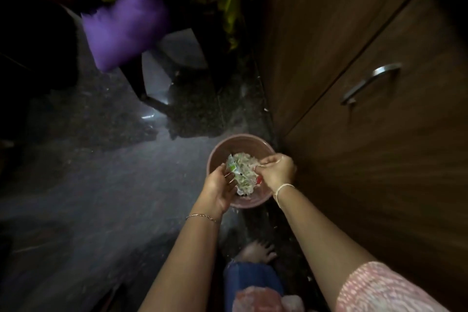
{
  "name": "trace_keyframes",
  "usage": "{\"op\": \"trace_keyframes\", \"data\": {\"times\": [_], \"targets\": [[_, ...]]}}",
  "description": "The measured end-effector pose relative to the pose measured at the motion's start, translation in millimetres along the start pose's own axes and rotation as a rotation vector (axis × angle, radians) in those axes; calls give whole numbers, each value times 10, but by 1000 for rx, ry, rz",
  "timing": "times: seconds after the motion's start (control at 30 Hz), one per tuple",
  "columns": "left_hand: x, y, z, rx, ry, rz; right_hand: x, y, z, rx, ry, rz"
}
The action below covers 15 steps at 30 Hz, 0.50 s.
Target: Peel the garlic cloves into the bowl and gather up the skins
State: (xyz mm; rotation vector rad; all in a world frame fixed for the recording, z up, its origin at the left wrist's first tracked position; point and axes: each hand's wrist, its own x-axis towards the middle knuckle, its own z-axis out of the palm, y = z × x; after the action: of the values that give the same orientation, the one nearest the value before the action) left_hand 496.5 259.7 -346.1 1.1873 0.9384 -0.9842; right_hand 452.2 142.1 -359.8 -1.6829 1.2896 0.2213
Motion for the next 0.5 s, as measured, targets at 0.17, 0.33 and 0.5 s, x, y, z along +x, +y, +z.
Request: {"op": "trace_keyframes", "data": {"times": [0.17,0.33,0.5], "targets": [[152,-177,1,-24,23,-20,28,-68,1,-209,-61,-142],[185,-266,122,-23,19,-1,102,-55,3,-157,-98,-135],[153,-295,246,-27,30,65,72,-78,-36,-284,-114,-251]]}}
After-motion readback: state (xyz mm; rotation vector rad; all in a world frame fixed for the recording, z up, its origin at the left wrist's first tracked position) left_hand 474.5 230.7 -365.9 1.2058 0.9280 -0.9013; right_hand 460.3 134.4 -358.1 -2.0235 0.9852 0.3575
